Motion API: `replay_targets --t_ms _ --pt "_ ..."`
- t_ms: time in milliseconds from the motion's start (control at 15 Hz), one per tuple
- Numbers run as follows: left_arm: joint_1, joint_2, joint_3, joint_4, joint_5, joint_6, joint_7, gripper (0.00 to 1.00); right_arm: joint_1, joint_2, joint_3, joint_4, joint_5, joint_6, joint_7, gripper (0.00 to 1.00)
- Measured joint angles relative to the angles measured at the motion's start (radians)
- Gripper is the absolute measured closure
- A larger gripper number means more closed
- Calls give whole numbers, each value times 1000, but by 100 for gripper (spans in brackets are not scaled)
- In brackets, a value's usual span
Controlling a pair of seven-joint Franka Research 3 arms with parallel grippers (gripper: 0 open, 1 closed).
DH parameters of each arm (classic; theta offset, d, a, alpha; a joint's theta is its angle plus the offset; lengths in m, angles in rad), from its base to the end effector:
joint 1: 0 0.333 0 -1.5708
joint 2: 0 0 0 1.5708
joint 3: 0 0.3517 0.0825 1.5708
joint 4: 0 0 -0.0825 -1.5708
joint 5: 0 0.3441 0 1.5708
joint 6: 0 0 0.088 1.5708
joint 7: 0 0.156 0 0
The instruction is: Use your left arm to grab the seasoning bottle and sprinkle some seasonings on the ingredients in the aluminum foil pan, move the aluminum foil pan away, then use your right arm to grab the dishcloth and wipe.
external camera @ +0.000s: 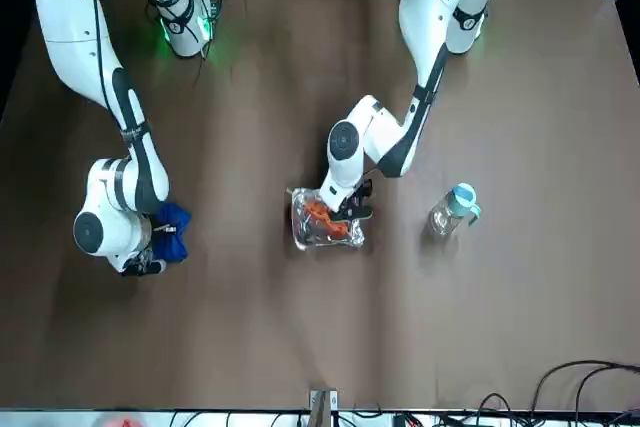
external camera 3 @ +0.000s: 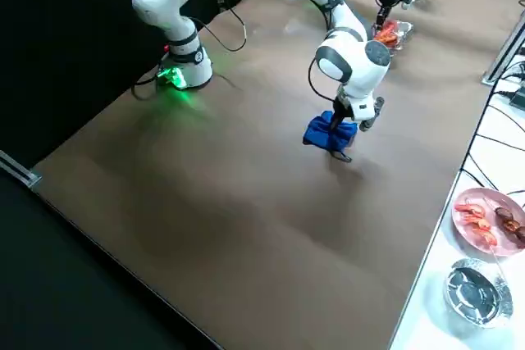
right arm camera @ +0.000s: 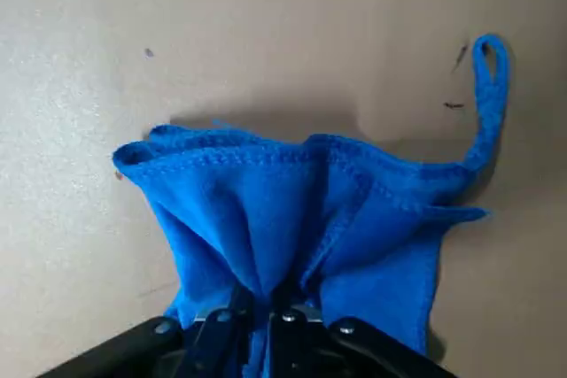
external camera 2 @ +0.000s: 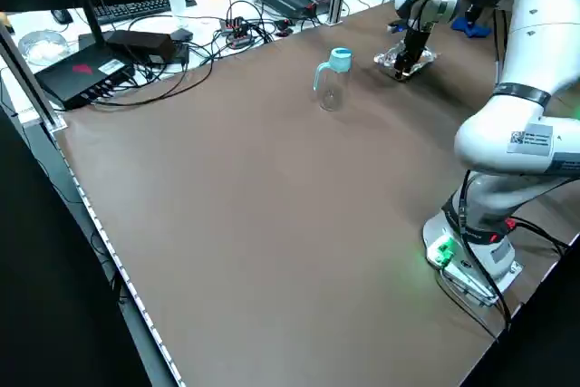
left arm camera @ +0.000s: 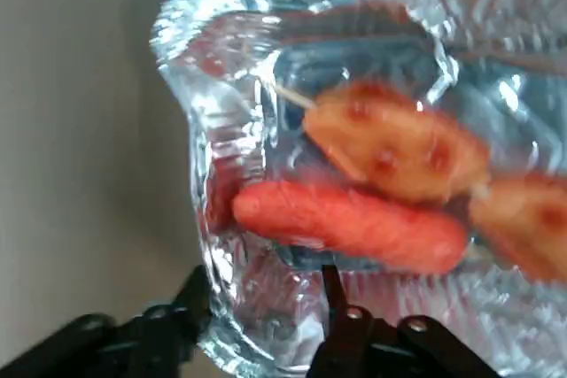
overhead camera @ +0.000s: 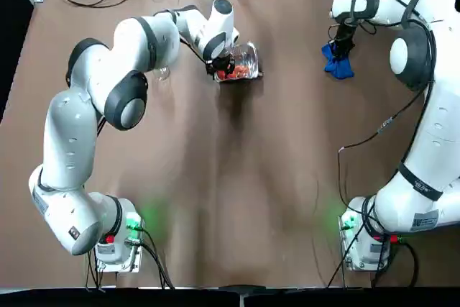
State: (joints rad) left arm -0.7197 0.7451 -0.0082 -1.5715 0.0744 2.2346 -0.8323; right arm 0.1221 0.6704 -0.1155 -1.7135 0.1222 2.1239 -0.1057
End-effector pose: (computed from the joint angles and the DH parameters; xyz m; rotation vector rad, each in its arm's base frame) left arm 0.5137 -0.4500 0.2001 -3.0463 -0.0885 0.0340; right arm 0.6251 0.0202 0.1928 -3.0827 -0.0777 0.3911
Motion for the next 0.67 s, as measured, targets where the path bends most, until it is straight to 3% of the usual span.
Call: replay_targets --t_ms 200,400,667 --pt "0 1 -11 0 -2 -42 2 69 0 0 0 0 0 0 0 89" --pt "6 0 -29 1 -4 -51 2 90 0 1 0 0 0 -1 0 89" --pt "11 -5 -45 1 -7 -105 10 94 0 1 0 0 0 -3 0 89"
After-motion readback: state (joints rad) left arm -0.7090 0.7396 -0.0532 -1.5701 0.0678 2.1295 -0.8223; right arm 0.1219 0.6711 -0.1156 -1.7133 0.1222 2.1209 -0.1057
